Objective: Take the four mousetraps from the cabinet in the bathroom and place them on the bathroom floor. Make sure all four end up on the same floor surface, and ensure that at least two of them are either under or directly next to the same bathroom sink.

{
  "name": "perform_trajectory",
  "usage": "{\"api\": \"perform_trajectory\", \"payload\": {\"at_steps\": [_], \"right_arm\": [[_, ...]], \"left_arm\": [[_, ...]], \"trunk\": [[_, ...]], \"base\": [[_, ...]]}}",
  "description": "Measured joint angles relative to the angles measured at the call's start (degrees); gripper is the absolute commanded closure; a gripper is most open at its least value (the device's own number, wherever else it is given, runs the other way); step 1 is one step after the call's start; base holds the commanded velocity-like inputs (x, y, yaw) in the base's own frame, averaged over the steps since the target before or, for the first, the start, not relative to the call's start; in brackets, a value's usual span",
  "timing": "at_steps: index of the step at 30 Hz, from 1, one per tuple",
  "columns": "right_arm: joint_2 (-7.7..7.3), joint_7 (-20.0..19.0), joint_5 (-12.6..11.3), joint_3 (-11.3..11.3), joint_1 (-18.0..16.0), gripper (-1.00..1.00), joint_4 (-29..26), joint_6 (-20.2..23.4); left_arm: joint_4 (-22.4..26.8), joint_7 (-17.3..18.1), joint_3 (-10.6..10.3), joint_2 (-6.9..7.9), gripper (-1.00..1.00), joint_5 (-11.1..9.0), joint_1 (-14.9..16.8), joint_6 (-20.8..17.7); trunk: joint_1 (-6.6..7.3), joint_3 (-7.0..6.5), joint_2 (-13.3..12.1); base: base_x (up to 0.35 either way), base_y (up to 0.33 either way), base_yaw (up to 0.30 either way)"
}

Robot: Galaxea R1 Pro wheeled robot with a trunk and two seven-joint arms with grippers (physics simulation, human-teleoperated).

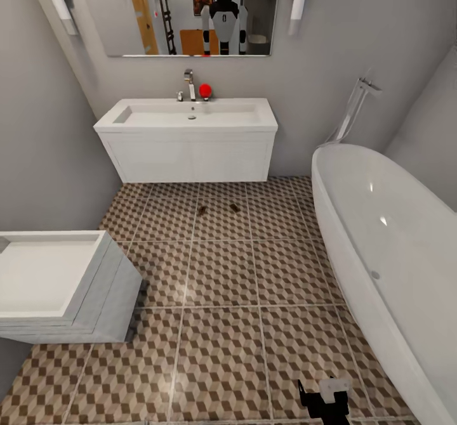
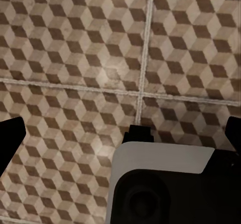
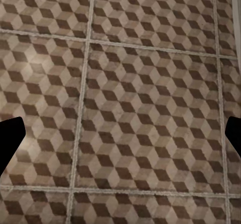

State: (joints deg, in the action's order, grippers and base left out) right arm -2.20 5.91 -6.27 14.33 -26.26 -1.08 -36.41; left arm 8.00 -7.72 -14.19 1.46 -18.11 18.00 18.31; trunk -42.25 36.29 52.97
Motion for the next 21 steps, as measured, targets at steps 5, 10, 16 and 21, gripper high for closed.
{"api": "perform_trajectory", "payload": {"at_steps": [5,10,16,21], "right_arm": [[0.00,0.0,0.0,0.0,0.0,-1.00,0.0,0.0],[0.00,0.0,0.0,0.0,0.0,-1.00,0.0,0.0],[0.00,0.0,0.0,0.0,0.0,-1.00,0.0,0.0],[0.00,0.0,0.0,0.0,0.0,-1.00,0.0,0.0]], "left_arm": [[-0.1,0.0,0.0,-0.05,-1.00,0.0,0.0,0.0],[-0.1,0.0,0.0,-0.06,-1.00,0.0,0.0,0.0],[-0.1,0.0,0.0,-0.07,-1.00,0.0,0.0,0.0],[-0.1,0.0,0.0,-0.07,-1.00,0.0,0.0,0.0]], "trunk": [[0.00,-0.45,0.0],[0.00,-0.90,0.0],[0.00,-1.44,0.0],[0.00,-1.89,0.0]], "base": [[0.000,0.000,0.000],[0.000,0.000,0.000],[0.000,0.000,0.000],[0.000,0.000,0.000]]}}
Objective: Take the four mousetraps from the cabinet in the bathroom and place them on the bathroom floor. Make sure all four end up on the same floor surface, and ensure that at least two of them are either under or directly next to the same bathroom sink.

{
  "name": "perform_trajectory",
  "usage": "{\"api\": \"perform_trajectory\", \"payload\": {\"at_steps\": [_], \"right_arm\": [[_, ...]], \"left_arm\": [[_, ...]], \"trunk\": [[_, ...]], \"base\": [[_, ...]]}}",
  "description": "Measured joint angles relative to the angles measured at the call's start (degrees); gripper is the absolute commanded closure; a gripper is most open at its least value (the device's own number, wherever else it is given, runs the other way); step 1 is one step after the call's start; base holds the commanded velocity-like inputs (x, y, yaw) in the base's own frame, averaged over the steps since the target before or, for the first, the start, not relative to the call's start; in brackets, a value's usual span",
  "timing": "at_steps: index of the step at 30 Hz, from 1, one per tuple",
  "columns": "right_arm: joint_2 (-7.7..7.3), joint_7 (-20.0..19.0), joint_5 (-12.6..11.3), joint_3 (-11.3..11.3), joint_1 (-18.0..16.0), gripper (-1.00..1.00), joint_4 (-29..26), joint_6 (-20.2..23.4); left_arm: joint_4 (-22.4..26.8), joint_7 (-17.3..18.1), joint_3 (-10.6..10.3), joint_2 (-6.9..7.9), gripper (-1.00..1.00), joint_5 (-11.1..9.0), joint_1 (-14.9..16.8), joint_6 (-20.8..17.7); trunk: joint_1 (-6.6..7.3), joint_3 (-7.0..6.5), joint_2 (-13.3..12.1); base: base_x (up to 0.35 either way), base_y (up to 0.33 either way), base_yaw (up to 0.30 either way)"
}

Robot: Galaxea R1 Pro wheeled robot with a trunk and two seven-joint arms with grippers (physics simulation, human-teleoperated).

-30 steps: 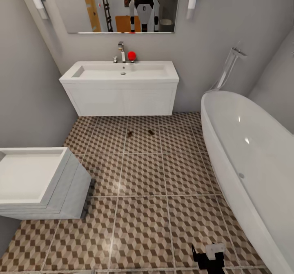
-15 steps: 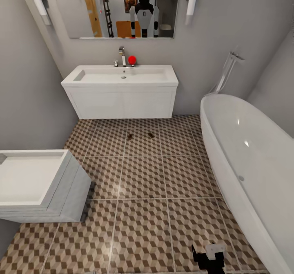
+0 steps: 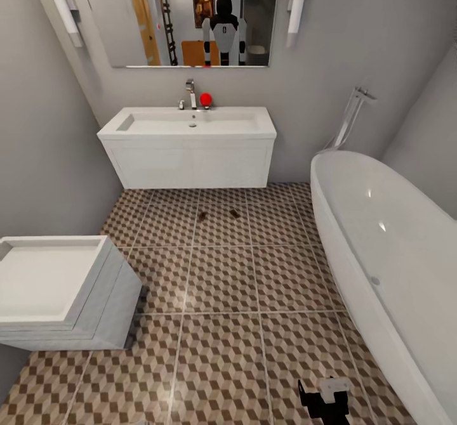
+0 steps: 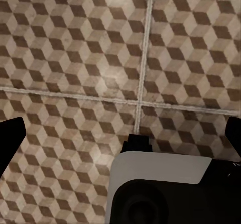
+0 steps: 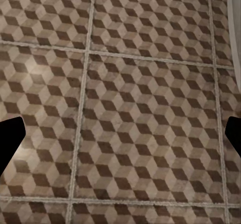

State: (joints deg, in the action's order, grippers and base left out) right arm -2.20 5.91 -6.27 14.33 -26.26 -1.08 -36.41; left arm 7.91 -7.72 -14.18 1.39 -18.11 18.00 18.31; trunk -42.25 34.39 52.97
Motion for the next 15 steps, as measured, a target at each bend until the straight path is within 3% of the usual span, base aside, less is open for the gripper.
{"api": "perform_trajectory", "payload": {"at_steps": [15], "right_arm": [[0.00,0.0,0.0,0.0,0.0,-1.00,0.0,0.0]], "left_arm": [[0.0,0.0,0.0,0.00,-1.00,0.0,0.0,0.0]], "trunk": [[0.00,-1.35,0.0]], "base": [[0.000,0.000,0.000]]}}
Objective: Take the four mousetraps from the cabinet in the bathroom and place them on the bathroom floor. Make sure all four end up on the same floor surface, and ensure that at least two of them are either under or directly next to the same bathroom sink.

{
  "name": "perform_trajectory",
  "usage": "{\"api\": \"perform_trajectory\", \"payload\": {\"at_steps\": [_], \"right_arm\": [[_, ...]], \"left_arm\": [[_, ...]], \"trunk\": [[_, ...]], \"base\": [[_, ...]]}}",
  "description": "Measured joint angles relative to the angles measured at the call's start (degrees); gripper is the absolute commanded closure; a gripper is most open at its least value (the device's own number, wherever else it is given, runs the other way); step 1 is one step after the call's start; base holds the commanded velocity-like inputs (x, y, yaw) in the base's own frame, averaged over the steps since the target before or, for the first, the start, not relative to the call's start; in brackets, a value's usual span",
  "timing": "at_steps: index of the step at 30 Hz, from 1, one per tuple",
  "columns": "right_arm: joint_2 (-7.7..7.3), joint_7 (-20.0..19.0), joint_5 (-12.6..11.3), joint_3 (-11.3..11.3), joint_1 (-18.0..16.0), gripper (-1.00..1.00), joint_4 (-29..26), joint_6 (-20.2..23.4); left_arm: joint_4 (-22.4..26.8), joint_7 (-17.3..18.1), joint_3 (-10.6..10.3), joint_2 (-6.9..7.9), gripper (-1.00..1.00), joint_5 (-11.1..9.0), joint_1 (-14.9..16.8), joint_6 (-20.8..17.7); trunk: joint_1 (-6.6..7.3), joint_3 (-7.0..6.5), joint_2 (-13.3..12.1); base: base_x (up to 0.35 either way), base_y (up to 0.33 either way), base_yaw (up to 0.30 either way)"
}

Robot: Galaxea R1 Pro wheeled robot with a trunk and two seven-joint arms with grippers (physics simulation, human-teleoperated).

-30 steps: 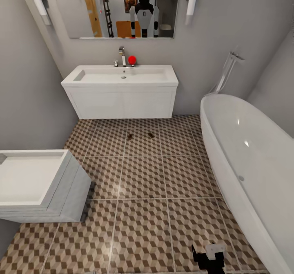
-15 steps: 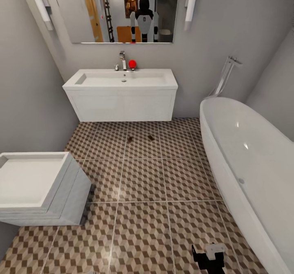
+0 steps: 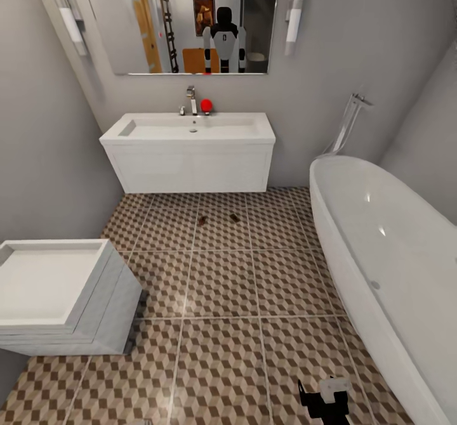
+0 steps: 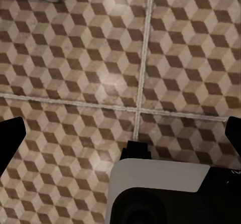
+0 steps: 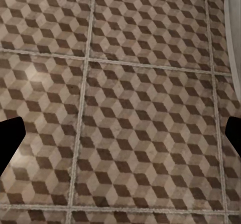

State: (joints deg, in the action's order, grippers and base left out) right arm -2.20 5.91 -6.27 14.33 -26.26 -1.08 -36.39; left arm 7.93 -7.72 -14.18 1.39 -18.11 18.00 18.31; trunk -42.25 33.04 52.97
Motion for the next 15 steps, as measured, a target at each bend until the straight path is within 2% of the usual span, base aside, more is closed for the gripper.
{"api": "perform_trajectory", "payload": {"at_steps": [3,15], "right_arm": [[0.00,0.0,0.0,0.0,0.0,-1.00,0.0,0.0],[0.00,0.0,0.0,0.0,0.0,-1.00,0.0,0.1]], "left_arm": [[0.0,0.0,0.0,0.00,-1.00,0.0,0.0,0.0],[0.0,0.0,0.0,0.00,-1.00,0.0,0.0,0.0]], "trunk": [[0.00,-0.27,0.0],[2.63,-3.50,-4.8]], "base": [[0.000,0.000,0.000],[0.000,0.000,0.000]]}}
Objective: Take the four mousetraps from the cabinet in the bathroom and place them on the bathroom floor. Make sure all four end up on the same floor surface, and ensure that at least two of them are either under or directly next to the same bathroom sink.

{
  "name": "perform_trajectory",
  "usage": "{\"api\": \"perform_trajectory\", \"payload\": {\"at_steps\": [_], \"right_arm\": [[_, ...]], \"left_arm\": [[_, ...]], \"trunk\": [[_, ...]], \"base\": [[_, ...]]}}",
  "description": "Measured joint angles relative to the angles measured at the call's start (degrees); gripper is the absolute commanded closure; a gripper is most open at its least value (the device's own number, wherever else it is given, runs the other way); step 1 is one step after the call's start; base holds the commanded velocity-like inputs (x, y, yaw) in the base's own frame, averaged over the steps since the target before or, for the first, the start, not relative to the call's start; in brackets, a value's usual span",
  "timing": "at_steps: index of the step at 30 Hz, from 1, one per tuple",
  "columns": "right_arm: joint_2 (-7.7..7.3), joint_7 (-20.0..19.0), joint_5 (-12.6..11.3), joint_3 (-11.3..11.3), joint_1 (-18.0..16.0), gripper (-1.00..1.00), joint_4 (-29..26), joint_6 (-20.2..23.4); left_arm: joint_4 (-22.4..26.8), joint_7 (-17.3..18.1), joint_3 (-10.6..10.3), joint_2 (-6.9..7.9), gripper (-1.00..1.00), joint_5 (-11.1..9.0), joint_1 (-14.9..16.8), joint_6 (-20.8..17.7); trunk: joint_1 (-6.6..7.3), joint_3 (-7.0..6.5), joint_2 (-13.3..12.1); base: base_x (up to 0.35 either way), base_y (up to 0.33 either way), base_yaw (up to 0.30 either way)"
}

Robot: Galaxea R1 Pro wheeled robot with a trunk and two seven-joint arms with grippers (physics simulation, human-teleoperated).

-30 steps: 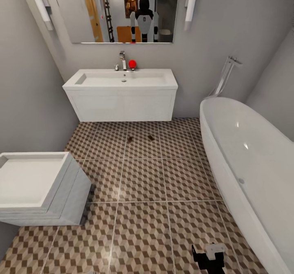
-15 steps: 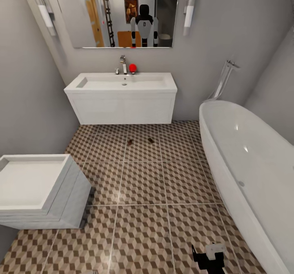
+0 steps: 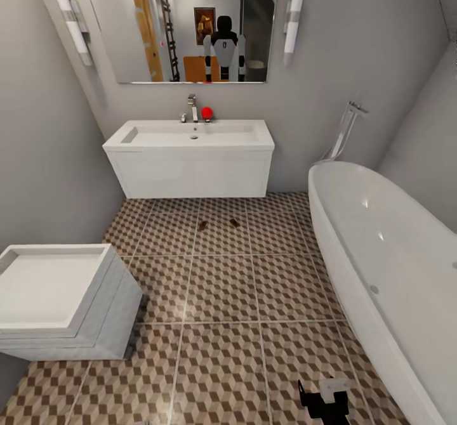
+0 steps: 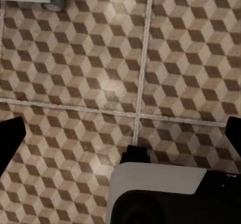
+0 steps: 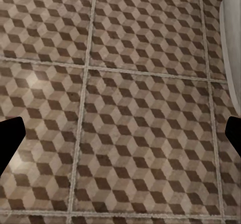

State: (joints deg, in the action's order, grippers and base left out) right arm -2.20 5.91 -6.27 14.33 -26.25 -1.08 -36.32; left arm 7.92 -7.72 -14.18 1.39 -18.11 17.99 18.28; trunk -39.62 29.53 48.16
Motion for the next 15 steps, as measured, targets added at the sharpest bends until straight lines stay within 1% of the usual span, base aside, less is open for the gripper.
{"api": "perform_trajectory", "payload": {"at_steps": [15], "right_arm": [[0.00,0.0,0.0,0.0,0.0,-1.00,0.0,0.0]], "left_arm": [[0.0,0.0,0.0,0.00,-1.00,0.0,0.0,0.0]], "trunk": [[3.30,-4.05,-6.0]], "base": [[0.000,0.000,0.000]]}}
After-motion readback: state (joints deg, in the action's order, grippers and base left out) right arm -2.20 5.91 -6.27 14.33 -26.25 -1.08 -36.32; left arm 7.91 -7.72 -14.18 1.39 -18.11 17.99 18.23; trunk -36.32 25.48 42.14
